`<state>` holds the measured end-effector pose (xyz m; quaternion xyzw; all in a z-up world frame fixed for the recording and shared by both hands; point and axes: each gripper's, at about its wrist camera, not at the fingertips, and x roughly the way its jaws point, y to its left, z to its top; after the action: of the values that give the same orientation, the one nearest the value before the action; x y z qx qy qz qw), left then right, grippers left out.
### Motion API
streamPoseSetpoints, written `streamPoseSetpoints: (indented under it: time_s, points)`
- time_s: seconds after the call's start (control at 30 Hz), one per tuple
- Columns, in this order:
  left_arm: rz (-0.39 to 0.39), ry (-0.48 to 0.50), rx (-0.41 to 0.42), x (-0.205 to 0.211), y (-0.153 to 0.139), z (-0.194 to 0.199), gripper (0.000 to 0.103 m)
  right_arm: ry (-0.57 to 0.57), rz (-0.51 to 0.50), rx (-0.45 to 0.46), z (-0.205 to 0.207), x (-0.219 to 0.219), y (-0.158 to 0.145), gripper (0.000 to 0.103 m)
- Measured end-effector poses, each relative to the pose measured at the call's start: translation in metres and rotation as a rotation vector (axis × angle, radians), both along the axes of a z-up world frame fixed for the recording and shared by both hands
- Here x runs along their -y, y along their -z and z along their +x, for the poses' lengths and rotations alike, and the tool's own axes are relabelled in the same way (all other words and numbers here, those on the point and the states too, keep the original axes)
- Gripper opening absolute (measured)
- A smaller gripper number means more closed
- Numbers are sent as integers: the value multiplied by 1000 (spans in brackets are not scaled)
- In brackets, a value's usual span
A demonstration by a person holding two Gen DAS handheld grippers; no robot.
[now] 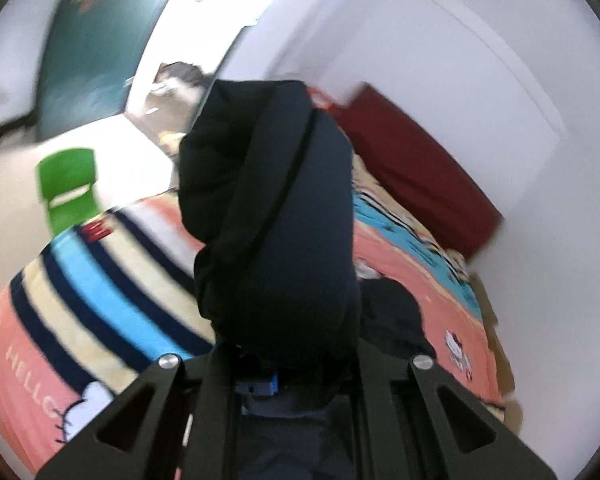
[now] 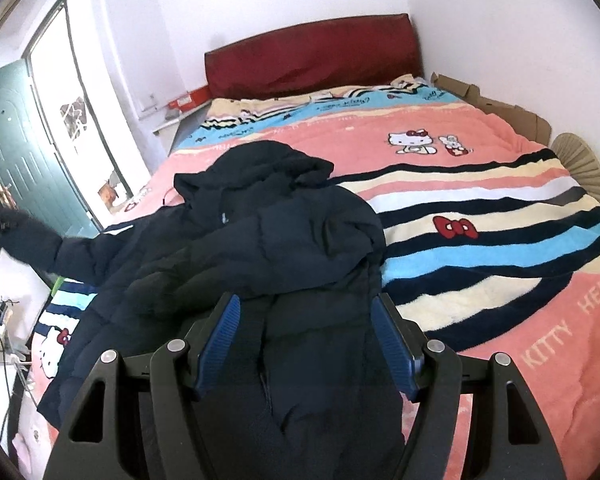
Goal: Fold large clothes
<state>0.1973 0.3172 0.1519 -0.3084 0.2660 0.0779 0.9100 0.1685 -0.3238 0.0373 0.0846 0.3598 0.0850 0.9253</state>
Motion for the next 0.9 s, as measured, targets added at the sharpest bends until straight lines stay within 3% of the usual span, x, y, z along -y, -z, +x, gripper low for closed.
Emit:
streamPoseSetpoints:
  time_s: [0.17,0.4,0.63,0.9]
  points:
    - [109,167,22,93,-32,27,10,18,34,9,-7,16,2,68]
    - [218,341,-42,209,-20,62,10,76,97,19,-15,51,6,68]
    - [354,469,-163,321,43,76,10,110,129,26,-19,79,12,68]
    - [517,558,-313,393,138,78,10,140,156,10,-18,94,25,68]
